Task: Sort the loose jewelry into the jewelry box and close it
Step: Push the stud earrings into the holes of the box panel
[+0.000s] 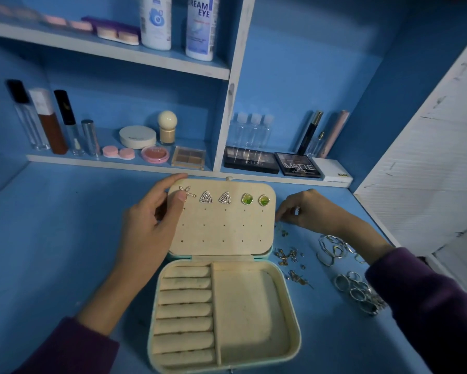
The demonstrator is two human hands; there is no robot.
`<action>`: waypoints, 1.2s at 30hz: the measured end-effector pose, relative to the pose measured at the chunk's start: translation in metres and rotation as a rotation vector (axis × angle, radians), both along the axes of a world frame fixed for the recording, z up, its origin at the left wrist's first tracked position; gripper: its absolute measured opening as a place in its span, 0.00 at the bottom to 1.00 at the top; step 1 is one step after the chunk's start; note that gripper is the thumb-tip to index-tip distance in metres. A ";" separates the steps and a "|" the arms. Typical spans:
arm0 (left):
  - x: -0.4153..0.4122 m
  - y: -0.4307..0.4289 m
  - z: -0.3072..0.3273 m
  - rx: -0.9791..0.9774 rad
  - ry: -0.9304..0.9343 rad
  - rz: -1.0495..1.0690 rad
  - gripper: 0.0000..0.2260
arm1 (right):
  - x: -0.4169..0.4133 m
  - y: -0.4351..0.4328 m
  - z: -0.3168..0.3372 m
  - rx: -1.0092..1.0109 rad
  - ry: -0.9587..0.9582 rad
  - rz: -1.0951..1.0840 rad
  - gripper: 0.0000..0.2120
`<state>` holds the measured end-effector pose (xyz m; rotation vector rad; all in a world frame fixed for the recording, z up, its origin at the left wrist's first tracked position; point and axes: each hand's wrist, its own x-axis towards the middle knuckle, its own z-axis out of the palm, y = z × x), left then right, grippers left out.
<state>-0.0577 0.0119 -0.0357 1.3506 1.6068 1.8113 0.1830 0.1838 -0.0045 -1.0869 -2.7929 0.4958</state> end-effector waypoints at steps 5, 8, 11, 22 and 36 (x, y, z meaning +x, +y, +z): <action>0.000 0.000 0.000 0.004 0.009 0.005 0.10 | -0.001 0.002 0.000 0.002 -0.008 0.014 0.09; 0.000 -0.001 0.001 0.003 0.006 0.001 0.10 | -0.001 0.004 -0.001 0.015 -0.011 -0.001 0.10; 0.001 -0.001 0.003 -0.004 -0.004 0.001 0.11 | 0.001 0.005 -0.001 0.007 0.003 -0.022 0.11; 0.002 -0.002 0.005 -0.003 -0.027 -0.017 0.12 | 0.001 0.002 0.000 -0.012 -0.015 -0.029 0.13; 0.001 -0.001 0.003 -0.034 -0.020 0.000 0.12 | -0.003 0.003 0.002 0.008 -0.056 0.011 0.07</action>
